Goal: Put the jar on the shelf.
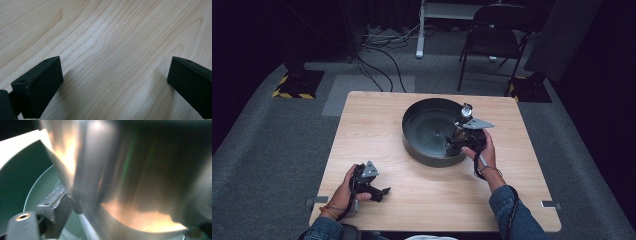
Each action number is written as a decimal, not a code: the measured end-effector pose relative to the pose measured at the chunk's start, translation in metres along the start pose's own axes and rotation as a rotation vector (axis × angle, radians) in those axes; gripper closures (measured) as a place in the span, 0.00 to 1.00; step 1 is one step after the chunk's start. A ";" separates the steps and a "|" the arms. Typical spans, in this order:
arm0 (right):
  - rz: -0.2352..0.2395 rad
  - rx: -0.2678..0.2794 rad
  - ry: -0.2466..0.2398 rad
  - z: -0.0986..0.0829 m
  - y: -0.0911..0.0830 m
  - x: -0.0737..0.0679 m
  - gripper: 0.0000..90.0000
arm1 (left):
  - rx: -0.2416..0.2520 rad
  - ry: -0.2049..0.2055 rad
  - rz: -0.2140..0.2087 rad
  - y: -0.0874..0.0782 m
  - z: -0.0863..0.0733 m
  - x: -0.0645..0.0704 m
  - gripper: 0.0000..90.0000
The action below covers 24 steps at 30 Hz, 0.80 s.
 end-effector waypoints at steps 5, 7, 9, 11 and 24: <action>0.024 -0.023 -0.021 -0.001 0.002 -0.005 0.04 | 0.000 0.001 0.000 0.000 0.000 0.000 0.00; 0.031 -0.041 -0.037 -0.002 0.002 -0.006 0.03 | -0.001 0.001 0.000 0.000 0.000 0.000 0.00; 0.034 -0.048 -0.042 -0.002 0.001 -0.006 0.03 | -0.001 0.001 0.000 0.000 0.000 0.000 0.00; 0.034 -0.051 -0.052 -0.001 -0.001 -0.005 0.03 | -0.001 0.002 0.000 0.000 0.000 0.000 0.00; 0.016 -0.090 -0.118 0.012 -0.021 -0.003 0.03 | -0.001 0.002 0.001 0.000 0.000 0.000 0.00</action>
Point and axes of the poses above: each handheld gripper's, and its own axes: y roughly forward along the jaws, z roughly out of its top, x roughly to its right, the point moved 9 cm from there along y, roughly forward along the jaws, and after that the axes turned 2 degrees about z, right-handed, at the moved point
